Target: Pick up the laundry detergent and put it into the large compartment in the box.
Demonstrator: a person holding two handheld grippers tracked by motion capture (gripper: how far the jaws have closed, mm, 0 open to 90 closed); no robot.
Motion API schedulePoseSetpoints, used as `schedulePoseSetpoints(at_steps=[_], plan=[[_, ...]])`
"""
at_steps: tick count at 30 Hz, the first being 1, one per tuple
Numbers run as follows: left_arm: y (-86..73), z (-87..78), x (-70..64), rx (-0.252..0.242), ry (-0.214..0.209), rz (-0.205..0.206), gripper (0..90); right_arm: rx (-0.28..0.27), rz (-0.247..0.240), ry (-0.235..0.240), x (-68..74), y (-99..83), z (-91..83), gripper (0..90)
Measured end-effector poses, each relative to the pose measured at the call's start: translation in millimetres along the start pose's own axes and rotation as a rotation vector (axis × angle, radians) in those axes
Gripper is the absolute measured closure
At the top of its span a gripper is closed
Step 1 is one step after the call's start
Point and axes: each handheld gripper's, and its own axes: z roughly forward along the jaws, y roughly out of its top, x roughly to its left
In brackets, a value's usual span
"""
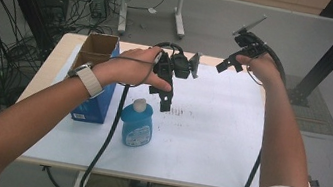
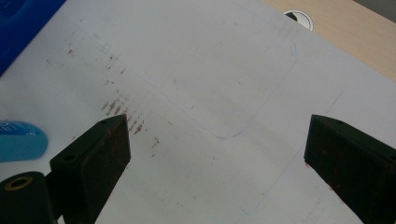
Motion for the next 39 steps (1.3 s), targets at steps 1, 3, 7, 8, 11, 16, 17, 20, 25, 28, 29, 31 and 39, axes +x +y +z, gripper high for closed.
schedulePoseSetpoints(at_steps=[1,3,7,8,11,16,17,20,25,28,29,31,39], plan=[[-0.1,-1.1,-0.1,-0.002,-0.002,-0.002,10.4,-0.001,0.002,-0.001,0.0,-0.4,-0.4,7.0],[-0.3,-1.6,-0.7,-0.005,-0.001,-0.005,10.4,-0.001,0.002,0.000,-0.2,-0.6,-0.8,7.0],[-0.2,-3.9,-3.5,-0.006,-0.001,0.002,10.3,-0.007,0.001,0.001,-0.8,-2.3,-2.3,7.0],[-0.2,-3.9,-3.5,-0.006,-0.001,0.002,10.4,-0.007,0.001,0.001,-0.8,-2.3,-2.3,7.0],[-0.3,-4.8,-5.7,-0.006,0.001,0.003,10.4,-0.009,0.000,-0.003,0.1,-2.4,-2.6,7.0],[-0.9,-4.8,-6.6,-0.006,0.002,0.004,10.4,-0.003,0.002,-0.006,1.8,-2.3,-2.5,6.1],[-2.6,-4.8,-7.0,-0.012,0.004,0.000,10.4,-0.001,0.002,-0.007,2.0,-2.2,-2.0,6.1],[-3.3,-4.6,-7.5,-0.009,0.006,0.003,10.3,0.003,0.000,-0.006,3.4,-1.3,-1.3,6.1],[-4.5,-4.8,-7.1,-0.013,0.004,0.000,10.3,0.004,-0.004,-0.006,4.5,-0.2,-0.4,6.1],[-4.5,-5.1,-6.9,-0.012,0.004,0.001,10.3,0.008,-0.005,-0.006,5.0,0.7,0.7,6.1],[-4.8,-5.0,-7.0,-0.013,0.005,0.001,10.3,0.007,-0.006,-0.006,5.2,0.7,0.9,6.1],[-5.0,-5.1,-6.9,-0.013,0.003,-0.001,10.3,0.005,-0.008,-0.006,5.3,0.7,1.0,6.1],[-5.6,-5.3,-6.2,-0.014,0.003,-0.004,10.4,0.006,-0.008,-0.007,5.1,0.8,1.1,6.1]])
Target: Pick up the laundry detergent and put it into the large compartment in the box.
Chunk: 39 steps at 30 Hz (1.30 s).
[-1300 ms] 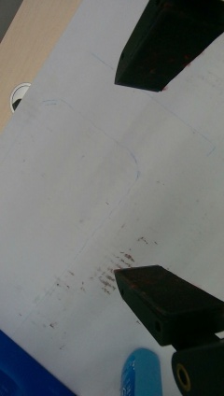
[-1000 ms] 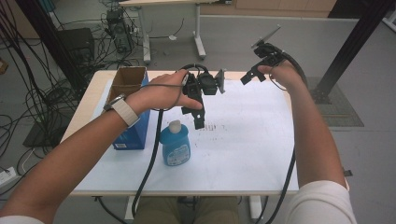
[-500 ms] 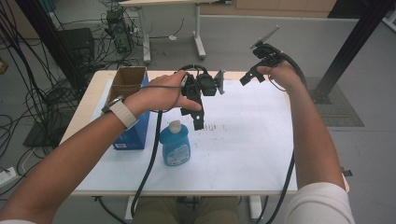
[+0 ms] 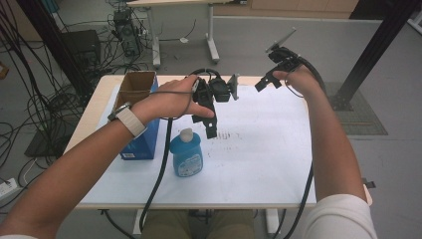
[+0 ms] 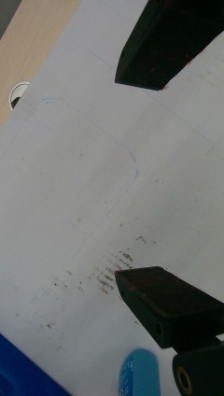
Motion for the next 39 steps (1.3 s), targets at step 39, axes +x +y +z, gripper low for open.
schedulePoseSetpoints(at_steps=[39], plan=[[-23.1,1.7,-4.2,0.013,0.010,-0.040,9.5,-0.001,-0.005,0.008,4.0,3.3,1.3,6.3]])
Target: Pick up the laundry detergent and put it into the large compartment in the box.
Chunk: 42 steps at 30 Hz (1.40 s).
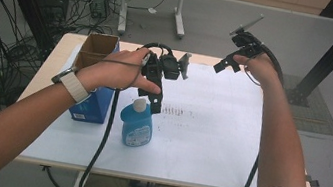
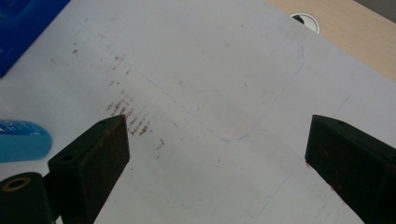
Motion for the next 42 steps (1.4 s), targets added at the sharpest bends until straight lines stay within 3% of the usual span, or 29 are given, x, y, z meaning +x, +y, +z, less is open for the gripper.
schedulePoseSetpoints(at_steps=[42], plan=[[-17.7,21.9,-0.1,0.014,-0.006,-0.026,9.7,0.009,-0.006,0.008,2.9,2.6,3.6,6.4]])
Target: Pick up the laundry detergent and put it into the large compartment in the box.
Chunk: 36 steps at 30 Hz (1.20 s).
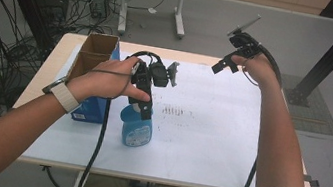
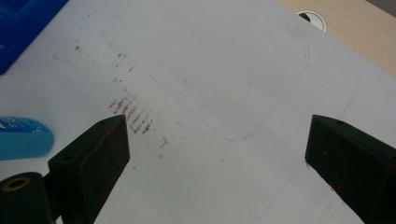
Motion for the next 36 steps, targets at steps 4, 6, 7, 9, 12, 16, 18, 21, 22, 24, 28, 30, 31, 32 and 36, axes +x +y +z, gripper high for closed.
schedulePoseSetpoints(at_steps=[4,6,7,9,12,16,18,21,22,24,28,30,31,32,36], plan=[[-1.3,4.4,0.9,0.001,-0.002,-0.003,9.8,-0.006,-0.001,-0.001,-0.5,-0.9,-0.9,6.4],[-1.8,5.3,0.9,-0.002,-0.002,-0.003,9.8,-0.001,0.000,-0.004,-0.7,-0.7,-0.7,6.4],[-1.9,6.0,1.3,-0.002,-0.004,-0.003,9.8,-0.001,0.000,-0.004,-0.7,-0.7,-0.7,6.4],[-1.8,7.8,0.7,-0.002,-0.002,0.000,9.8,-0.002,0.001,-0.003,-0.5,-0.9,-0.9,6.4],[-1.7,10.0,0.1,0.000,-0.001,0.003,9.8,-0.004,0.002,-0.005,0.1,-0.9,-1.3,6.4],[-2.9,12.6,-1.4,-0.002,0.009,-0.003,9.8,-0.002,0.003,-0.005,0.2,-0.6,-0.9,6.4],[-3.3,14.0,-1.4,-0.001,0.010,-0.004,9.9,-0.003,0.002,-0.007,0.8,-0.4,-0.7,6.4],[-3.4,16.6,-1.9,0.003,0.013,-0.007,9.8,-0.004,-0.001,-0.007,1.6,0.1,-0.1,6.4],[-3.7,17.2,-1.6,0.002,0.012,-0.005,9.8,-0.003,-0.001,-0.007,1.7,0.3,0.2,6.4],[-3.9,18.0,-1.8,0.002,0.012,-0.009,9.8,-0.004,-0.001,-0.008,1.9,0.3,0.3,6.4],[-3.3,19.9,-2.4,0.004,0.014,-0.007,9.9,-0.003,-0.002,-0.007,2.0,0.5,0.5,6.4],[-3.2,20.9,-2.2,0.006,0.011,-0.006,9.8,-0.003,-0.002,-0.008,2.1,0.5,0.5,6.4],[-3.7,21.4,-2.5,0.003,0.012,-0.007,9.8,-0.003,-0.001,-0.008,2.2,0.5,0.4,6.4],[-3.9,21.9,-2.9,0.003,0.015,-0.007,9.9,-0.004,-0.005,-0.008,2.2,0.4,0.3,6.4],[-4.3,23.6,-3.5,0.004,0.020,-0.006,9.9,-0.002,-0.002,-0.009,2.4,0.7,0.4,6.4]])
